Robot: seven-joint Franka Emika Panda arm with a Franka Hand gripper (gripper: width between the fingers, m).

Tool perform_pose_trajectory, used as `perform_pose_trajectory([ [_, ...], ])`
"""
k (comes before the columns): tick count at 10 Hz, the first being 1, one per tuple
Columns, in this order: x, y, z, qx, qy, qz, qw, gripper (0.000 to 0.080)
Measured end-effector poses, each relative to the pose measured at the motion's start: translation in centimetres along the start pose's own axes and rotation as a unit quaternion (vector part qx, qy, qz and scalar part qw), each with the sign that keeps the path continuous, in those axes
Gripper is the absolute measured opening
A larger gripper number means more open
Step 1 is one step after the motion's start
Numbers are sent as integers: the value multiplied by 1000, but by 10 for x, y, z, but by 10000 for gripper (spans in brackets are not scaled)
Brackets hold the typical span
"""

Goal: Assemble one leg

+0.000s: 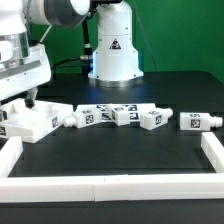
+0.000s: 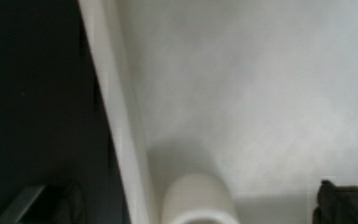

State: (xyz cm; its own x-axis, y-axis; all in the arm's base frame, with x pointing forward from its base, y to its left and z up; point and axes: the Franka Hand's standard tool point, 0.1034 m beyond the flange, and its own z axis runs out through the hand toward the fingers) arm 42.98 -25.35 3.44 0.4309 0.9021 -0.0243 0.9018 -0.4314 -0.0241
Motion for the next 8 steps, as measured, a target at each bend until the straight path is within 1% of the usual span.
perform_pose_trajectory([
  [1,-5,11,5,-2,-1,-3,1000,648],
  [2,-7,13,12,2,-2,-9,1000,648],
  [3,-8,8,19,9,-2,-9,1000,648],
  [4,-8,5,24,14,-2,-8,1000,648],
  [6,-5,3,26,16,-1,-12,1000,648],
  [7,-1,5,23,14,-1,-19,1000,648],
  [8,-2,5,24,14,-1,-18,1000,648],
])
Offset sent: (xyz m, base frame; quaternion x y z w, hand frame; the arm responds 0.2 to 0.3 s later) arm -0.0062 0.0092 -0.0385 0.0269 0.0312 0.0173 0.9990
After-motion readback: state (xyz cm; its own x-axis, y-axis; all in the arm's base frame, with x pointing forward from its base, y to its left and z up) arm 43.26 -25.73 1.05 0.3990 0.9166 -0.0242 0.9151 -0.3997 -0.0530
